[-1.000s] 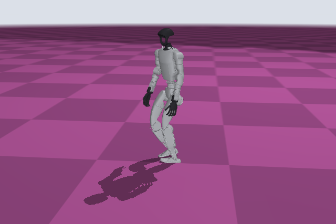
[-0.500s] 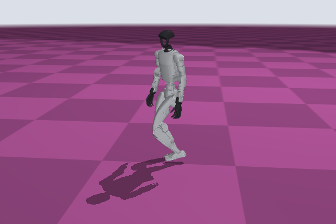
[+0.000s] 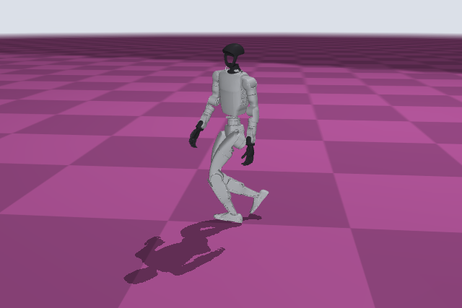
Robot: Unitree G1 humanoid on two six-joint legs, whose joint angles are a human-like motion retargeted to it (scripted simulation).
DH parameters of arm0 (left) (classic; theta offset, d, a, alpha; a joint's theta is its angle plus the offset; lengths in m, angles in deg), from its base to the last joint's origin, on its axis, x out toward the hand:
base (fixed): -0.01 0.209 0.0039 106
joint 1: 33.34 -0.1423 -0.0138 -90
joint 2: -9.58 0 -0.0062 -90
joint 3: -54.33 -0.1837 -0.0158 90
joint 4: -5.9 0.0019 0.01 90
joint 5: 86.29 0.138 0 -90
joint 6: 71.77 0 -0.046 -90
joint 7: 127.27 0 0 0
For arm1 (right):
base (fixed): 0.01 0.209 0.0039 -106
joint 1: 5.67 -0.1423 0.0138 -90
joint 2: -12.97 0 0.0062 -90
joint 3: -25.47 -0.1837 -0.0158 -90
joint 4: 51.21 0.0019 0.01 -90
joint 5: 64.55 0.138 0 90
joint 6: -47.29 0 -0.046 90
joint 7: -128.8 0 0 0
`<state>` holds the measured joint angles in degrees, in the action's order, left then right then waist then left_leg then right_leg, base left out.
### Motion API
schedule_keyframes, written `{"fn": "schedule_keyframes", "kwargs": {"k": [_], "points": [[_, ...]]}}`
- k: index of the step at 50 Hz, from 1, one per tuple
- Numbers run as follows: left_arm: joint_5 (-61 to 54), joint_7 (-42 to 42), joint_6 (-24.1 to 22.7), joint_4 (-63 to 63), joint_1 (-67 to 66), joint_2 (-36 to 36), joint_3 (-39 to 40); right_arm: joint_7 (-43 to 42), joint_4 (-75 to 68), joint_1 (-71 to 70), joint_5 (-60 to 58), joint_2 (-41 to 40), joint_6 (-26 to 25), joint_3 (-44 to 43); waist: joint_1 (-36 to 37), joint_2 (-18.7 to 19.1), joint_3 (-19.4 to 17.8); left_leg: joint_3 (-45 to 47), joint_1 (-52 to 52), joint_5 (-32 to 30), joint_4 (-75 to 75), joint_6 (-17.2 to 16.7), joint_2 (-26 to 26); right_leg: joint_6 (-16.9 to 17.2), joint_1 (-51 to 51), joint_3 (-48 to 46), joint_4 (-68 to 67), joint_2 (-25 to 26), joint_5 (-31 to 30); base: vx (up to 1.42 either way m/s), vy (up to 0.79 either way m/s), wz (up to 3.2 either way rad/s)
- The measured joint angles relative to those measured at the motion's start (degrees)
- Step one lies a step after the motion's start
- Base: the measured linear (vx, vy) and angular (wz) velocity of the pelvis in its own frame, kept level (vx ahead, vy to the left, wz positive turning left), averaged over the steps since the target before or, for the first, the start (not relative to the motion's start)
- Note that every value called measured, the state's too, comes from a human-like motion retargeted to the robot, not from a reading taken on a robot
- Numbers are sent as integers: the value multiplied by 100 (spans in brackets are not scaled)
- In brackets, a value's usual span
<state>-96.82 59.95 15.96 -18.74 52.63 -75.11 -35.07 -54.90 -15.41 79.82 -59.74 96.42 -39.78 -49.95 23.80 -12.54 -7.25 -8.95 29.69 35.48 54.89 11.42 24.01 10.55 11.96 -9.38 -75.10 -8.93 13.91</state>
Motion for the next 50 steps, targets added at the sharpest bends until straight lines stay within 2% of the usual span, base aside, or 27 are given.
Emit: {"fn": "schedule_keyframes", "kwargs": {"k": [4,8,11,16,18,20,23,27,29,30,32,37,40,43,47,50], "points": [[-24,-10,16,-309,195,-151,-23,-108,-50,-56,188,130,25,-209,-209,119,-54,-341,-737,327,-240,79,-48,-467,823,-130,-788,-686,443,60,-6,30],[1,45,0,-541,380,-252,-70,-201,-164,79,296,279,49,-409,-478,362,-89,-711,-1667,539,-740,-58,-378,-666,1456,-328,-34,-939,863,62,-11,33],[67,98,-67,-604,486,-330,-121,-219,-337,244,360,364,50,-571,-683,537,-87,-869,-2293,622,-1164,-233,-765,-501,1750,-472,1240,-774,824,61,-17,39],[177,156,-188,-508,584,-494,-84,-149,-727,504,459,454,34,-866,-884,748,64,-1041,-3012,569,-1704,-604,-1402,-37,1901,-448,3677,-31,198,59,-22,24],[170,176,-200,-412,579,-562,-3,-112,-862,588,476,463,28,-953,-936,793,127,-1121,-3234,456,-1738,-790,-1589,26,1838,-408,4256,255,-31,58,-26,4],[139,209,-198,-321,496,-585,85,-106,-948,716,486,460,22,-1016,-978,808,196,-1190,-3349,317,-1491,-993,-1665,-1,1872,-349,4241,438,-107,58,-27,4],[5,199,-176,-116,366,-632,276,-101,-1053,827,498,429,14,-1021,-1044,921,237,-1354,-3578,-292,-970,-1489,-1850,-234,1641,-351,4092,824,-103,58,-27,-7],[-115,84,-145,57,184,-607,400,-93,-1056,910,433,435,-15,-937,-1044,1134,223,-1481,-3406,-1707,542,-2418,-1866,-774,1319,-361,3751,1304,454,55,-22,-24],[-64,-6,-133,56,147,-546,351,-90,-1013,913,336,486,-33,-860,-985,1201,150,-1381,-3119,-2204,1364,-2635,-1755,-977,1143,-292,3624,1453,745,55,-15,-31],[-18,-55,-128,42,146,-510,306,-87,-987,902,275,520,-45,-816,-955,1217,95,-1276,-2928,-2354,1759,-2636,-1681,-1045,1046,-241,3572,1494,873,53,-14,-27],[114,-141,-125,-39,188,-432,184,-93,-922,834,137,580,-59,-712,-873,1205,-18,-1139,-2353,-2175,2417,-2573,-1600,-1134,894,-149,3524,1579,1059,51,-16,-24],[533,-298,-151,-325,334,-223,-135,-80,-595,582,-117,691,-38,-521,-667,1063,-179,-619,-607,-1264,2819,-1836,-1348,-1120,578,86,3601,1592,1324,52,-11,-27],[705,-348,-164,-401,334,-108,-310,-32,-234,511,-167,714,28,-398,-592,1020,-221,-425,170,-960,2098,-1493,-1239,-1070,325,211,3644,1590,1447,53,-9,-41],[830,-357,-147,-333,316,-9,-423,-5,145,464,-174,713,119,-248,-594,975,-209,-297,642,-941,902,-1321,-1135,-1017,92,327,3678,1564,1594,53,-8,-46],[923,-343,-116,-163,267,62,-479,69,524,407,-184,666,193,-69,-704,865,-125,-91,854,-1068,-526,-1127,-968,-945,-112,435,3564,1469,1839,49,-6,-38],[911,-289,-93,-55,145,95,-475,99,641,424,-196,580,210,48,-769,785,-51,111,833,-1043,-625,-913,-889,-875,-170,492,3132,1425,2075,39,-4,-36]]}}
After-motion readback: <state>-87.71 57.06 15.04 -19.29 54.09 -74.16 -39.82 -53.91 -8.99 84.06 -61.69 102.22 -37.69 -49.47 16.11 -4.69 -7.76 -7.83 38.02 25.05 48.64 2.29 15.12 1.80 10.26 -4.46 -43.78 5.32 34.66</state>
